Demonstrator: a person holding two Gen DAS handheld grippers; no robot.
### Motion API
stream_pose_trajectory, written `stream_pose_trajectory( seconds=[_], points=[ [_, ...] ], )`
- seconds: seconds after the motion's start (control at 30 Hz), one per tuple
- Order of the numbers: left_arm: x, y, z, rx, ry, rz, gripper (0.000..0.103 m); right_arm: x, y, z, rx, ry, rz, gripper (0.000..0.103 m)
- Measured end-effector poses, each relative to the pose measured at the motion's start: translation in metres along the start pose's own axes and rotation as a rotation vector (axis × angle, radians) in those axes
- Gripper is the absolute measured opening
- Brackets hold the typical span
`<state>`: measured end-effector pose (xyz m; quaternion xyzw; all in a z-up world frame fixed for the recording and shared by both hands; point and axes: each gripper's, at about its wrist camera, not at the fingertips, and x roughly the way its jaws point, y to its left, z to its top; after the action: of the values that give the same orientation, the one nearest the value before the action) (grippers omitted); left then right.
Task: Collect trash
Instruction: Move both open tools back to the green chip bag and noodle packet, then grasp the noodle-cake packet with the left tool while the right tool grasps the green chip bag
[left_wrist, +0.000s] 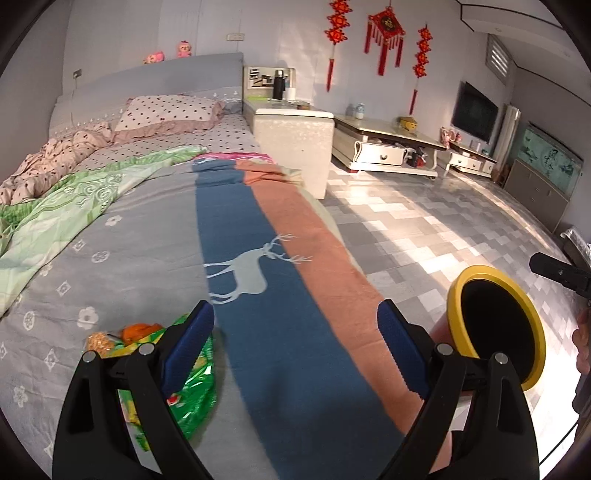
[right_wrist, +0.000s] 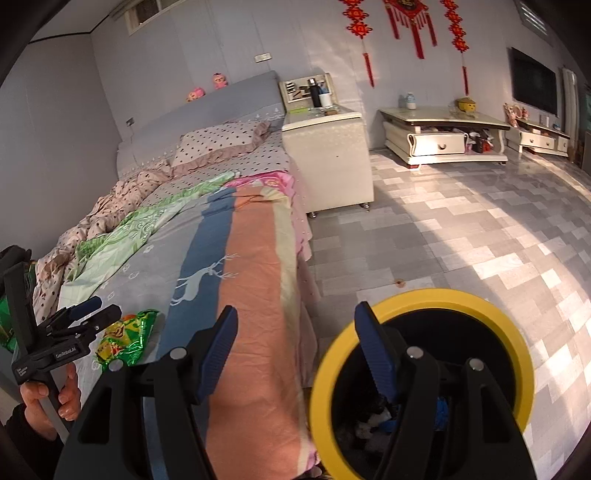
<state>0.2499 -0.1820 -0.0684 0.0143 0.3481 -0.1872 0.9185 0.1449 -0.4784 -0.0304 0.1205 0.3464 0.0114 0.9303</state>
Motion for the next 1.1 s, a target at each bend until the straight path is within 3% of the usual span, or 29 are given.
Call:
stream_pose_trajectory(
  seconds=[0.4,0.7,1.1],
  points=[
    [-0.027,0.135,-0.034,-0.099,0.015,0.175,0.086,0.052,0.140,-0.019,-0.171,0.105,0.197,0.063],
    [-0.013,0.196,-0.055,-0.170,0.062,0.222,0.086,0.093,0.232,-0.058,-0.292,0.220,0.303,0.063],
    [0.020,0.243,-0.073,-0.254,0.140,0.234,0.086,0.122,0.303,-0.091,-0.446,0.207,0.292,0.063]
  ],
)
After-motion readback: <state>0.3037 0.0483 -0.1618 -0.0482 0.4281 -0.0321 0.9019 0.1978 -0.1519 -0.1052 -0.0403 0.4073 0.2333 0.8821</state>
